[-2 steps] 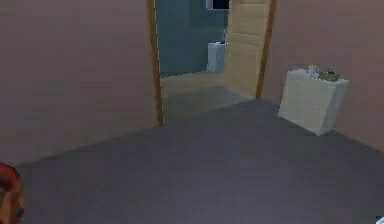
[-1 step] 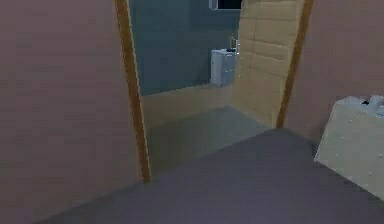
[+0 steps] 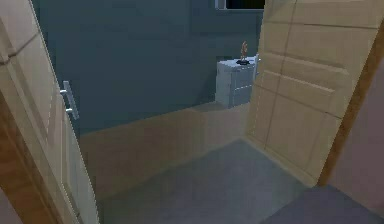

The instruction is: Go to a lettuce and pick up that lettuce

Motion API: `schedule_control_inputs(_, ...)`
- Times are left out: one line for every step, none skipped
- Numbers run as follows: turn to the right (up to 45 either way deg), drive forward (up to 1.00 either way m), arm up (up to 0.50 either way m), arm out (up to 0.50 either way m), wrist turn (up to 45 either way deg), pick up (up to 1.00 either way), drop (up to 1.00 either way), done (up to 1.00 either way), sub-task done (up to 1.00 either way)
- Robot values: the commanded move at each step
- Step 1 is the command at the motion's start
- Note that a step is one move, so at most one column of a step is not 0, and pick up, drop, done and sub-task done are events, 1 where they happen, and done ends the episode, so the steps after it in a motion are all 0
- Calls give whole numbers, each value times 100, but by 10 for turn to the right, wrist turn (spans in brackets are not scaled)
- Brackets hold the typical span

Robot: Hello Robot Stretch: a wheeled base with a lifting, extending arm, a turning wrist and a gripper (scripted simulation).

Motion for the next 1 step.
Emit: schedule_control_inputs(30,0,0,0,0,0,0,0,0)
